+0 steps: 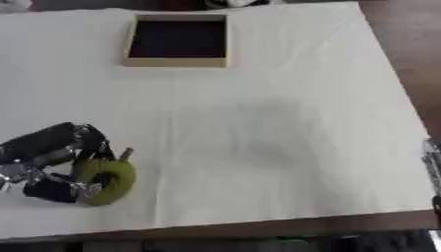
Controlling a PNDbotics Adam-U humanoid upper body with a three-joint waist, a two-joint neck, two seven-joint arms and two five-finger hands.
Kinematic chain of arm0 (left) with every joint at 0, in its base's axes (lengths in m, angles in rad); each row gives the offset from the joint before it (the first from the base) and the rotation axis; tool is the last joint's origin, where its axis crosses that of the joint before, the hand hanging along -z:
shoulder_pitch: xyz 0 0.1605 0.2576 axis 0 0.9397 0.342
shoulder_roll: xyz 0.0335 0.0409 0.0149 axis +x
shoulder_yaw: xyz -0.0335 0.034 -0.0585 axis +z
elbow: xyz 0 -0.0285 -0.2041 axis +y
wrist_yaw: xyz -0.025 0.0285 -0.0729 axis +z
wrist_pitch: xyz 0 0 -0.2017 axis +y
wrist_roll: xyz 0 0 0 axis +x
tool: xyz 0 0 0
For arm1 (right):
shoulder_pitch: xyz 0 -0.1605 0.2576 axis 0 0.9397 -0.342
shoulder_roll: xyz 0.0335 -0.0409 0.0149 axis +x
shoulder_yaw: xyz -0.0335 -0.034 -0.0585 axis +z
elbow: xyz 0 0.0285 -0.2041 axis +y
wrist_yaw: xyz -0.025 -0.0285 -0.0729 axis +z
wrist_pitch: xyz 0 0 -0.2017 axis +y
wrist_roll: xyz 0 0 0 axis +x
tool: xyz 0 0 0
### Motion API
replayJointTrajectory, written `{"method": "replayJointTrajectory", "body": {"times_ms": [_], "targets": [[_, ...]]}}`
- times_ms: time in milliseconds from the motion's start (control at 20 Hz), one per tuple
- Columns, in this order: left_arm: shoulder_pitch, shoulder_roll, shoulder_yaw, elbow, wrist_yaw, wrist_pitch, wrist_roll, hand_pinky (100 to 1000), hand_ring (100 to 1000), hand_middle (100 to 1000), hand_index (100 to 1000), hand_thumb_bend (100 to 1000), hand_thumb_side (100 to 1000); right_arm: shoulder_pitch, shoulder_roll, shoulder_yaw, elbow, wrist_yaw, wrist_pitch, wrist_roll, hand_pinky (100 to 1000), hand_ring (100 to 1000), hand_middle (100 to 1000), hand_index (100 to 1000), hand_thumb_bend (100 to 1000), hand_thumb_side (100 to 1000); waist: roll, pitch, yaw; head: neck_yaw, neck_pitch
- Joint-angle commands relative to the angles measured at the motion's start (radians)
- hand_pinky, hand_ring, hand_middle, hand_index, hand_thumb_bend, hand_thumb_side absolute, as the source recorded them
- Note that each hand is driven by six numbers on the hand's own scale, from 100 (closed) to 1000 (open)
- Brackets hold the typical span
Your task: Pick up objects on the table and place them in the box.
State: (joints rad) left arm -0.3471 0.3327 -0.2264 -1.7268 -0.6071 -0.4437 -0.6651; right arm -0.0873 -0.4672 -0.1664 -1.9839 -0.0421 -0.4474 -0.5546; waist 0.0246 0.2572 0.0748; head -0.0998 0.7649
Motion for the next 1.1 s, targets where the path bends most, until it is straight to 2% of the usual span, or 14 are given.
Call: {"method": "replayJointTrajectory", "body": {"times_ms": [50,550,1100], "targets": [[-0.008,0.006,0.011,0.007,-0.022,-0.119,-0.083,206,143,221,524,100,135,-0.004,-0.013,-0.009,-0.016,0.002,-0.001,-0.005,750,671,576,730,100,496,-0.002,-0.015,-0.001,-0.003,0.005],[-0.012,0.003,0.007,0.031,-0.026,-0.118,-0.04,182,129,224,528,100,127,-0.002,-0.011,-0.009,-0.016,0.003,-0.003,-0.008,745,671,574,729,100,504,-0.001,-0.016,-0.002,-0.004,0.005],[-0.064,0.036,0.032,-0.011,0.045,-0.139,0.039,154,100,211,509,100,114,0.0,-0.01,-0.011,-0.016,0.002,-0.003,-0.012,745,670,573,728,100,506,0.0,-0.017,-0.001,-0.008,0.005]]}}
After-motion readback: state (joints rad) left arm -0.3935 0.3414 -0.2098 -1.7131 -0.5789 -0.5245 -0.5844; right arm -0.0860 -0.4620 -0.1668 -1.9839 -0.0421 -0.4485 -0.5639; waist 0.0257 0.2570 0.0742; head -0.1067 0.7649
